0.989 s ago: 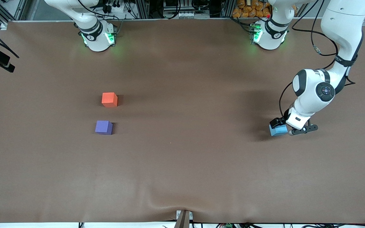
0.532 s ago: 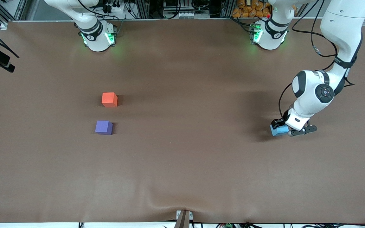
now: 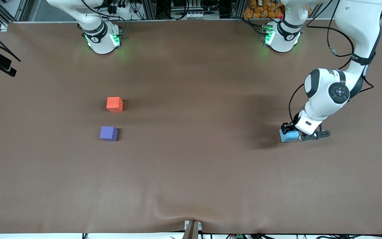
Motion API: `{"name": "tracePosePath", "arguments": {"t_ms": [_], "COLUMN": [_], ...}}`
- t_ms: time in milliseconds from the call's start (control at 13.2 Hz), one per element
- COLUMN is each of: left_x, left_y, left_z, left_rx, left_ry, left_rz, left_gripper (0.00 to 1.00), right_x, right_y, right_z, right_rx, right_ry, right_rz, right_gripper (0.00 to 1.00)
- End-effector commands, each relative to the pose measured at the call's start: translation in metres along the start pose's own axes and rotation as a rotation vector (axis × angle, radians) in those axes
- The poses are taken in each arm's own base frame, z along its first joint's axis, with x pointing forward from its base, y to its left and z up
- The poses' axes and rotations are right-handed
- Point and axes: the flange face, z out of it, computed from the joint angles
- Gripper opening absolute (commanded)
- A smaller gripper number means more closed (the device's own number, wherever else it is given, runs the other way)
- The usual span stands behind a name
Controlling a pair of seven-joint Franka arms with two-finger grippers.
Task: Place blue block between orange and purple blocks
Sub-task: 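Close the left gripper on the light blue cube and lift it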
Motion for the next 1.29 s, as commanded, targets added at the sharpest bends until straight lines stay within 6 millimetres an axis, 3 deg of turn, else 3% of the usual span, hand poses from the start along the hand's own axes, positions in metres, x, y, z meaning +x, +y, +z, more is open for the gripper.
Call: {"name": "tracePosePath", "arguments": {"t_ms": [0, 152, 380, 837, 1217], "left_x": [-0.004, -0.005, -0.004, -0.006, -0.025], "left_y": [0.019, 0.031, 0.032, 0.053, 0.115], "left_z": [-0.022, -0.029, -0.032, -0.056, -0.082], "left_rx": [0.013, 0.019, 0.021, 0.028, 0.024], "left_ry": [-0.002, -0.025, -0.031, -0.040, -0.066], "left_rz": [-0.010, -0.018, -0.016, 0.012, -0.039], "left_gripper": [0.36, 0.37, 0.37, 0.38, 0.37], "right_x": [0.001, 0.001, 0.000, 0.001, 0.002], "right_y": [0.005, 0.004, 0.003, 0.007, 0.007], "right_z": [-0.003, -0.003, -0.003, -0.002, -0.003], "right_rx": [0.013, 0.015, 0.015, 0.016, 0.015], "right_ry": [-0.002, -0.002, -0.002, -0.002, 0.002], "right_rz": [0.002, 0.002, -0.001, 0.006, 0.006], "right_gripper": [1.00, 1.00, 1.00, 1.00, 1.00]}}
